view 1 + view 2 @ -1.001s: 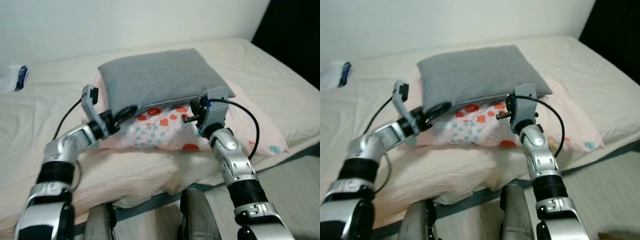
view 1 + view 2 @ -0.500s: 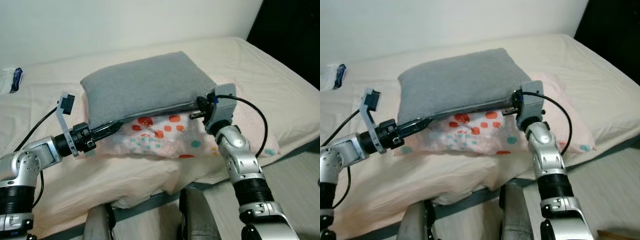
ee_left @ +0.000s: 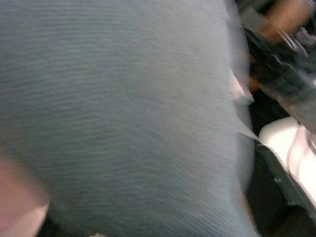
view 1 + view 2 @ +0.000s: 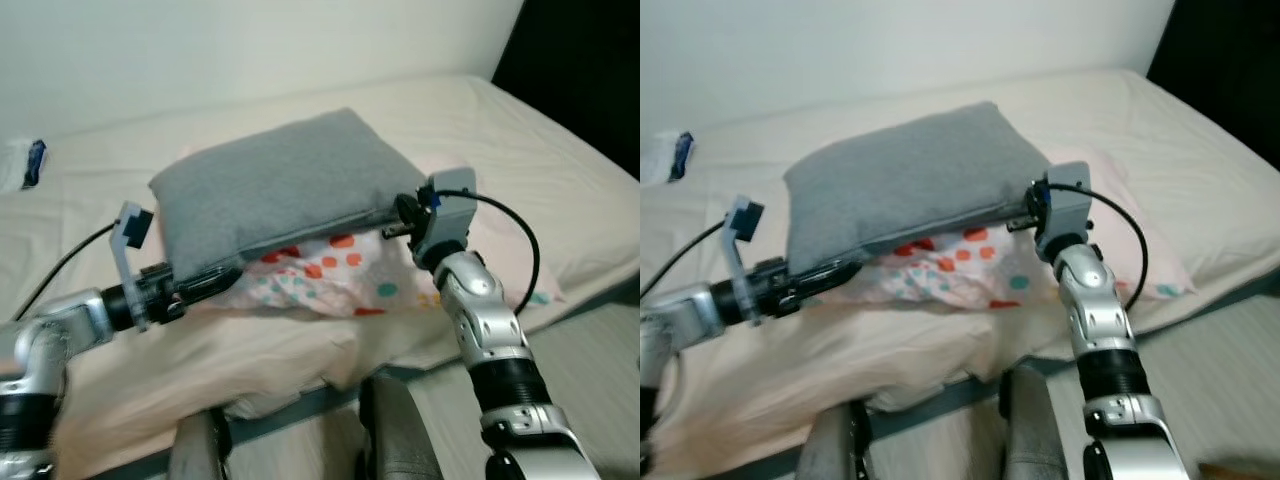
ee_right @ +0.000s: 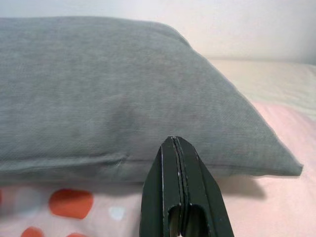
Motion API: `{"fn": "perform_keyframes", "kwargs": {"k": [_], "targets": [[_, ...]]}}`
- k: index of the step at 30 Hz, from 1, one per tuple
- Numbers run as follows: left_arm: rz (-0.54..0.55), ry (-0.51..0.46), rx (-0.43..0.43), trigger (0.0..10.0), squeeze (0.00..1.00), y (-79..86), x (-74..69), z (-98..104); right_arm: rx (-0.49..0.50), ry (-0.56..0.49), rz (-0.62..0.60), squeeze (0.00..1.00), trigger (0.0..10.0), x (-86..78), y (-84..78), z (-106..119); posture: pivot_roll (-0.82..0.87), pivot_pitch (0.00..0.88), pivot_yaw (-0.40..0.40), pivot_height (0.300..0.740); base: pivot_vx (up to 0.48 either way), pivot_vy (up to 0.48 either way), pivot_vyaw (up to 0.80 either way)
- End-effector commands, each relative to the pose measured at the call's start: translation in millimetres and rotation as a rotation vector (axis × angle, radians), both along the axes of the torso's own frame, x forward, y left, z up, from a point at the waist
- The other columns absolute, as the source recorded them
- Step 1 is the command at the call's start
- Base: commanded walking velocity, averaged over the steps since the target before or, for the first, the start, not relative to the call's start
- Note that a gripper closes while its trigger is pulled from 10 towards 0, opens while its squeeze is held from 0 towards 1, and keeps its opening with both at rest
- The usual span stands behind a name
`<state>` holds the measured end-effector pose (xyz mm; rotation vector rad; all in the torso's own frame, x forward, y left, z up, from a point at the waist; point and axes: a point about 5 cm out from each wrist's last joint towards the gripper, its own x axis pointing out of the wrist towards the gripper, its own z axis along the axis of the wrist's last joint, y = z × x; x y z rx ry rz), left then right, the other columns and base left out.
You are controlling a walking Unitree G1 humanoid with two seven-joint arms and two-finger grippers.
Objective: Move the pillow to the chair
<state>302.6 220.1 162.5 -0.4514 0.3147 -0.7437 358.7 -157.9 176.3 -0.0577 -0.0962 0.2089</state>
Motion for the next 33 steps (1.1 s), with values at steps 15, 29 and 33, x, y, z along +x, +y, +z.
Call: {"fn": "perform_keyframes", "kwargs": {"k": [15,29,33], "targets": [[0.223,0.046,-0.356,10.0,0.00,23.7,18.8,23.3,0.004,0.010,0.012,0.00,10.0,-2.6,2.5,-1.7,0.00,0.109,-0.014,0.572,0.000,0.000,0.00],[0.442,-0.129,0.448,10.0,1.00,60.4,24.4,11.9,0.000,0.014,0.022,0.00,10.0,-1.8,4.3,-1.8,0.00,0.119,-0.016,0.572,0.000,0.000,0.00],[0.447,-0.274,0.712,10.0,1.00,70.2,18.5,17.1,0.001,0.020,0.024,0.00,10.0,-3.0,5.5,-3.8,0.00,0.122,-0.016,0.572,0.000,0.000,0.00]]}}
